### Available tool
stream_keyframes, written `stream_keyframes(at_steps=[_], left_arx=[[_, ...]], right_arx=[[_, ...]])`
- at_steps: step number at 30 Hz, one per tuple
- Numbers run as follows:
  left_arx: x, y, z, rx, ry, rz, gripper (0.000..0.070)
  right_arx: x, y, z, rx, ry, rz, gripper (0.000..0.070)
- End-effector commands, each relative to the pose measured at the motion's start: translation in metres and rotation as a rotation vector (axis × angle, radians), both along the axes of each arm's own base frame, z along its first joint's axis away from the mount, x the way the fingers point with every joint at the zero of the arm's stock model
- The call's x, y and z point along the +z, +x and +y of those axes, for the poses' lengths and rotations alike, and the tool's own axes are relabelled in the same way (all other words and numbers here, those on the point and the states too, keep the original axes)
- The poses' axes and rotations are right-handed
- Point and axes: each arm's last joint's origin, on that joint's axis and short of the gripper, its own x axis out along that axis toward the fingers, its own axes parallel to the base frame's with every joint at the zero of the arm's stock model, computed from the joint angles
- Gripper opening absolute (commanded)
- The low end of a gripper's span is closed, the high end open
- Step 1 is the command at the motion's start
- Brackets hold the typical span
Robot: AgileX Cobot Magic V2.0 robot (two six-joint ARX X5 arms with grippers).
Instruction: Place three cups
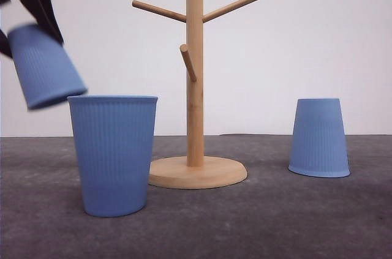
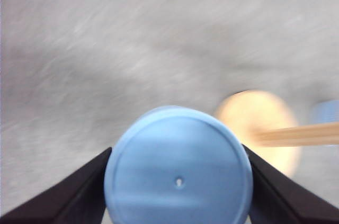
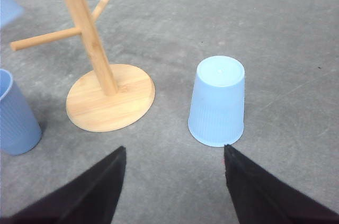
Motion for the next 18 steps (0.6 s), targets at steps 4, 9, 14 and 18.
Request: stream_keyframes(at_steps=[4, 9, 14, 18], left_arx=[[0.018, -0.010, 0.014, -0.031, -0.217, -0.042, 0.0353], [0.027, -0.008, 0.019, -0.080, -0.383, -0.064, 0.0354], [0.031, 0.005, 0.012, -0.126, -0.488, -0.090, 0.0354], [0.030, 0.014, 0.003, -0.144, -0.515, -0.093, 0.0354]], right_arx=[[0.006, 0.000, 0.000, 0.001, 0.001, -0.029, 0.0372], [0.006, 0.000, 0.000, 0.001, 0.001, -0.030, 0.0372], [0.007, 0.000, 0.000, 0.001, 0.002, -0.037, 0.0372], [0.007, 0.000, 0.000, 0.001, 0.002, -0.037, 0.0372]])
